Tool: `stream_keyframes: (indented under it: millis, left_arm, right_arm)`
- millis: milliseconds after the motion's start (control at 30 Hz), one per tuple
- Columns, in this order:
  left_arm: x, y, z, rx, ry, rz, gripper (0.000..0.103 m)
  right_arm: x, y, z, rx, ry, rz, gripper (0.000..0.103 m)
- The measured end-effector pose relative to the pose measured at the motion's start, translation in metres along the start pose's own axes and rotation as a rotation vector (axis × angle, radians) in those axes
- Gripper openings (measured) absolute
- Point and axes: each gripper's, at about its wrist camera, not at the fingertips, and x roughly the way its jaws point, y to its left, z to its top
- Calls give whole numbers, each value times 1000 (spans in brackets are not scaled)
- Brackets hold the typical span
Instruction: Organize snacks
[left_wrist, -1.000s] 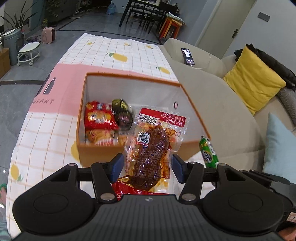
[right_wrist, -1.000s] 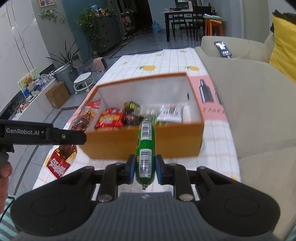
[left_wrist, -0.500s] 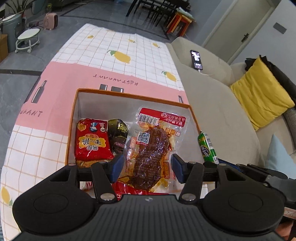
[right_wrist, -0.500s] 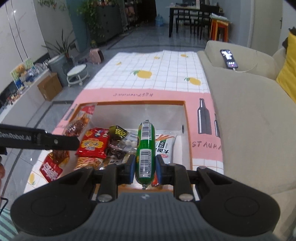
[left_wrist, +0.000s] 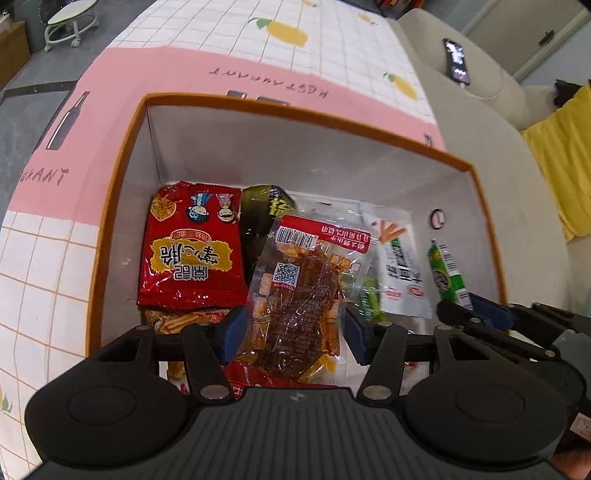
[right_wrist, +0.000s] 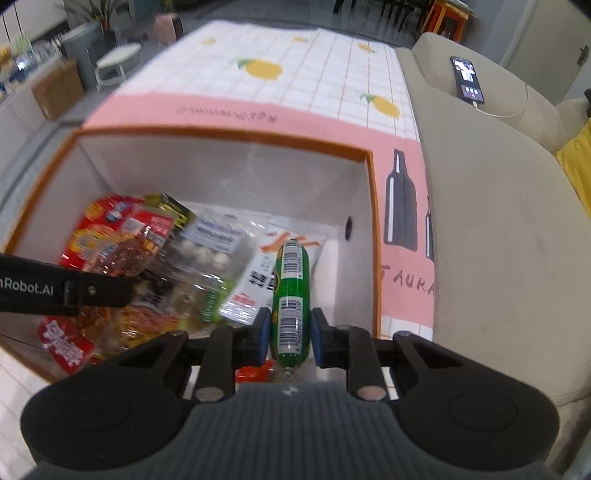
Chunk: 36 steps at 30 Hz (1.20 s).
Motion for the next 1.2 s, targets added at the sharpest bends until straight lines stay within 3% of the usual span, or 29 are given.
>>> stream_keyframes:
  millis: [233, 533, 633, 767, 1200]
  left_arm:
    - [18, 0, 4, -17, 26, 50, 65]
    - [25, -1, 5, -18, 56, 67, 68]
    - [24, -4, 5, 8, 57, 86, 72]
    - [18, -4, 1, 18, 40, 108, 75]
    - [-46, -22, -12, 92, -76, 114, 78]
  right_arm:
    - [19, 8, 6, -35, 83, -82, 20]
    - [27, 11, 12, -47, 148, -105, 19]
    - [25, 10, 11, -38, 145, -103, 24]
    - [18, 9, 10, -25, 123, -89, 40]
    - [-33, 14, 2, -27, 38, -67, 50]
